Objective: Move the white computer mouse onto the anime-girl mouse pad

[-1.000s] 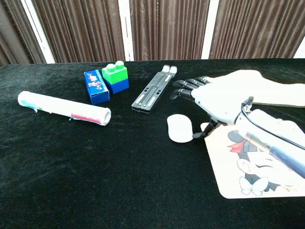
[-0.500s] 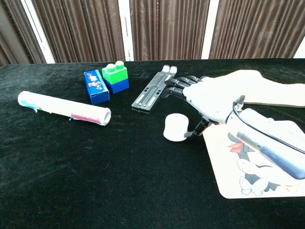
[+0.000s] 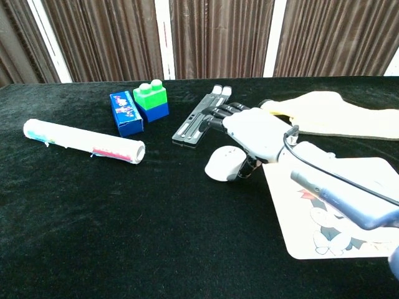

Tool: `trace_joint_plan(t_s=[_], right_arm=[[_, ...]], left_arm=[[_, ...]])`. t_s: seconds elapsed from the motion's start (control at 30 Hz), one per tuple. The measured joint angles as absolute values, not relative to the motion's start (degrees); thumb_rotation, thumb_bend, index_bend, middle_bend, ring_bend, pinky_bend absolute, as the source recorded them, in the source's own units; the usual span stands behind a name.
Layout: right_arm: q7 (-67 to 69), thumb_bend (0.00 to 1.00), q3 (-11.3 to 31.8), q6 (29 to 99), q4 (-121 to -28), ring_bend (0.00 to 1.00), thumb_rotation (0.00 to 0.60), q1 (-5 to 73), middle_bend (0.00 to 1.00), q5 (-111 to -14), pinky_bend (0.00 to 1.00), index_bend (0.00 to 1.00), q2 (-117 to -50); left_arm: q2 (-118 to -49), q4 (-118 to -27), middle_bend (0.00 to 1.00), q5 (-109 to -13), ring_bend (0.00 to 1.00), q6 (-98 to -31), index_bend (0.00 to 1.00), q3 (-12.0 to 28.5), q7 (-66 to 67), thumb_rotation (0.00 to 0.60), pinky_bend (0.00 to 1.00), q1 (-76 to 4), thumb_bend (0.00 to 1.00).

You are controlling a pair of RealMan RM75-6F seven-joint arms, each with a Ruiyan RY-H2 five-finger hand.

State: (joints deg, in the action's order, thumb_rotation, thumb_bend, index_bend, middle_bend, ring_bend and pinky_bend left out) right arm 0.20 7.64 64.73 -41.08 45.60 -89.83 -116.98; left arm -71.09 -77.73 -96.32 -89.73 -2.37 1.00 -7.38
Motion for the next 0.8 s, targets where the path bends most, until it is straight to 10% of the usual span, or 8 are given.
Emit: trace_joint_plan(t_s=[0.8], right_arm=[[-10.4,0.01,8.7,57.5,-43.3,0.00,0.600,47.5,0.07,-86.0,0.00,0.25,-114.8]], left_arm=[[-70.6,-78.1,0.00,-96.2,0.00,-88.2,0.00,-2.7,0.4,0.600,0.00,-7.6,0.22]])
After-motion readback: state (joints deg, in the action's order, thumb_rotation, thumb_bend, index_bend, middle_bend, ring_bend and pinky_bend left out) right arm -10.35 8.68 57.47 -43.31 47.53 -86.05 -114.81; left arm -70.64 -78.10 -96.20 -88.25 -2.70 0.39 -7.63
